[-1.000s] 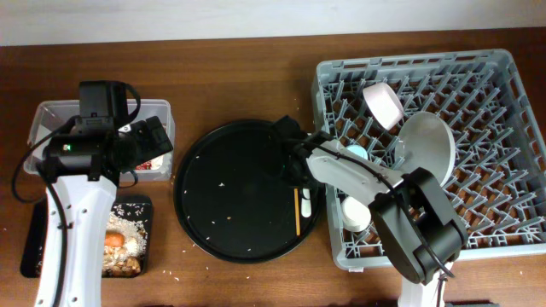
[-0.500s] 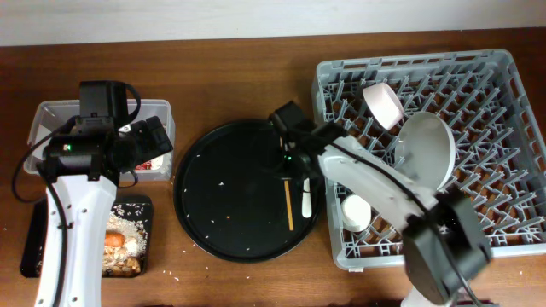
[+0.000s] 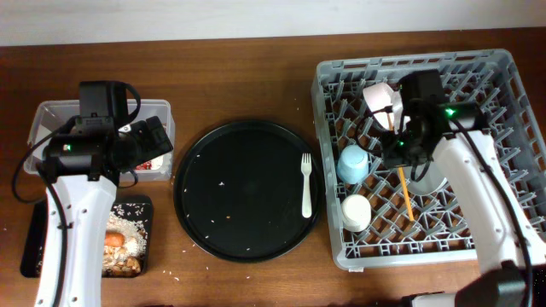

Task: Sort waste into correct bins and load items into the dishwasher rack

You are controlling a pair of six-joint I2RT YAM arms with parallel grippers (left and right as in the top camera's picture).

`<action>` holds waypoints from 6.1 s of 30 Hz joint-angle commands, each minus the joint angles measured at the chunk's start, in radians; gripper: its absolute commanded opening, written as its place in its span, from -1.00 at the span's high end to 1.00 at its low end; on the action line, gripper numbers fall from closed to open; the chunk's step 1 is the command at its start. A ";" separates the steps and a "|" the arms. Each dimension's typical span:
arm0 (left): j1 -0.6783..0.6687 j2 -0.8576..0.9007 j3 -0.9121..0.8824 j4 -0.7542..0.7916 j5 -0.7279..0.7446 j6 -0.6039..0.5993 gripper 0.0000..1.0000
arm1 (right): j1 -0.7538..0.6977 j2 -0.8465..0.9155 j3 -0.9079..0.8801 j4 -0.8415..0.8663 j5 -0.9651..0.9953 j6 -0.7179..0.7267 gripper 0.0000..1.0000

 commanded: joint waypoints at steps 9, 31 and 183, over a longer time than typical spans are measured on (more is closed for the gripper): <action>0.004 -0.012 0.014 -0.001 -0.007 -0.003 -0.98 | -0.006 0.195 0.010 -0.013 0.030 -0.023 0.92; 0.004 -0.012 0.014 -0.001 -0.007 -0.003 -0.98 | -0.005 0.195 0.250 -0.143 -0.121 0.131 0.51; 0.004 -0.012 0.014 -0.001 -0.007 -0.003 -0.98 | 0.034 -0.963 0.231 -0.048 -0.171 0.013 -0.97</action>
